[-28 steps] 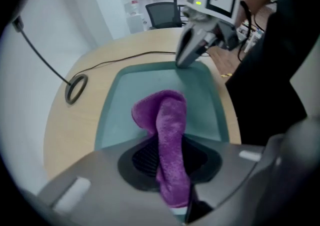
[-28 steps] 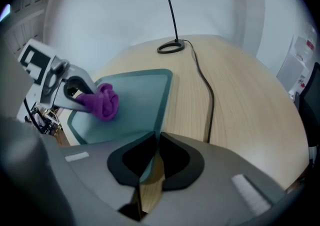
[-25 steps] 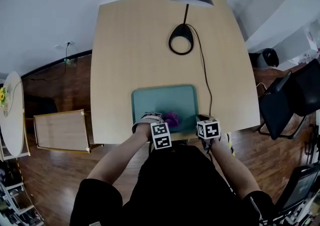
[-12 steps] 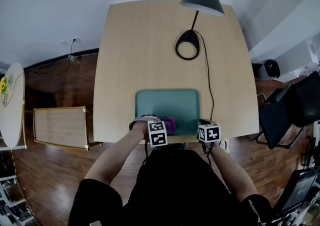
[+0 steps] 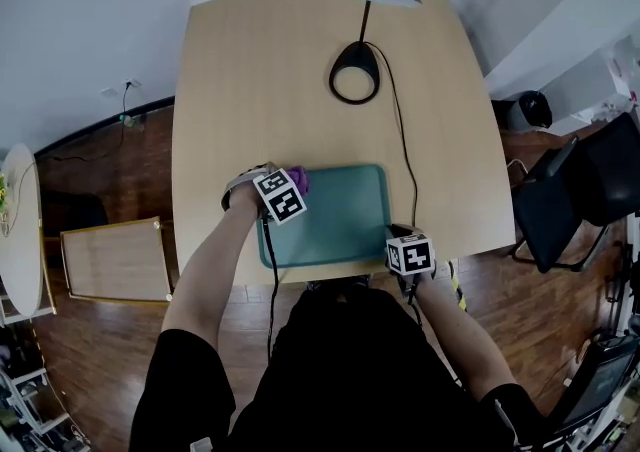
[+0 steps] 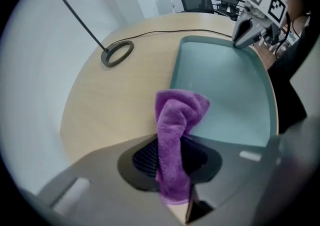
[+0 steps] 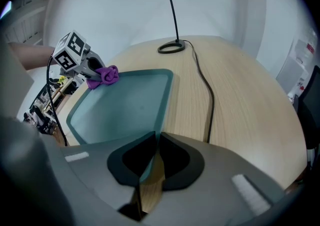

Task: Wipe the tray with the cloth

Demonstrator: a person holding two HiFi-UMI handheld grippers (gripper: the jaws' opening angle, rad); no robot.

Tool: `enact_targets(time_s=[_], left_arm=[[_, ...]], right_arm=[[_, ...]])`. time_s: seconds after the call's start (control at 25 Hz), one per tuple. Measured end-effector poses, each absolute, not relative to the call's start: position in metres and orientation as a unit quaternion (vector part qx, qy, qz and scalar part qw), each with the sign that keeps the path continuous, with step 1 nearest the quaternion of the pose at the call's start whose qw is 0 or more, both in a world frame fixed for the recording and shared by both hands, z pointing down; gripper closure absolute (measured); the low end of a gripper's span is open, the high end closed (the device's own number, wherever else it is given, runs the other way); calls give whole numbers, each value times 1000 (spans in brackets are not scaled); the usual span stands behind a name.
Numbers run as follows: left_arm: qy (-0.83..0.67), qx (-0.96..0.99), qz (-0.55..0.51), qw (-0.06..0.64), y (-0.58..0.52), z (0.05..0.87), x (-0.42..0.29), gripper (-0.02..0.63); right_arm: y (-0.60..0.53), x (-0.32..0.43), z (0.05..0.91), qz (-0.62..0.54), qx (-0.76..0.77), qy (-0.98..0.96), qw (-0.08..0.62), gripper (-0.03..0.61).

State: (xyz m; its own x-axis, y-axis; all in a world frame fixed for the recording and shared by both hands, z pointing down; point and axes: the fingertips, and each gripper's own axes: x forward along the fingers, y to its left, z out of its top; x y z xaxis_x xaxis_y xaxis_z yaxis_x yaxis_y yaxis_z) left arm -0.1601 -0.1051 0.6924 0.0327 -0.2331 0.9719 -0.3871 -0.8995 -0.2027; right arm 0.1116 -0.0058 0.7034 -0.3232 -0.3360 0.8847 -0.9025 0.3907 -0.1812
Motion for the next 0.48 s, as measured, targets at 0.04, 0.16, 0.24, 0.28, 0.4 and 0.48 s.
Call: enact_targets(time_s=[0.04, 0.16, 0.24, 0.28, 0.4, 0.48], left_arm=[[-215, 717, 661, 58, -102, 692, -158, 503], [-199, 724, 659, 51, -75, 692, -147, 505], [-187, 734, 651, 53, -48, 692, -138, 505], [-182, 740, 645, 55, -33, 692, -133, 505], [-169, 753, 634, 52, 9, 693, -122, 504], [-153, 760, 629, 52, 36, 693, -117, 503]], right_arm=[[-6, 112, 703, 355, 424, -732, 399, 546], [-6, 114, 705, 357, 426, -729, 399, 546], [-4, 115, 707, 358, 426, -728, 400, 546], [-5, 115, 707, 358, 426, -728, 400, 546], [-6, 116, 705, 355, 425, -730, 400, 546], [-6, 117, 706, 355, 426, -728, 402, 546]])
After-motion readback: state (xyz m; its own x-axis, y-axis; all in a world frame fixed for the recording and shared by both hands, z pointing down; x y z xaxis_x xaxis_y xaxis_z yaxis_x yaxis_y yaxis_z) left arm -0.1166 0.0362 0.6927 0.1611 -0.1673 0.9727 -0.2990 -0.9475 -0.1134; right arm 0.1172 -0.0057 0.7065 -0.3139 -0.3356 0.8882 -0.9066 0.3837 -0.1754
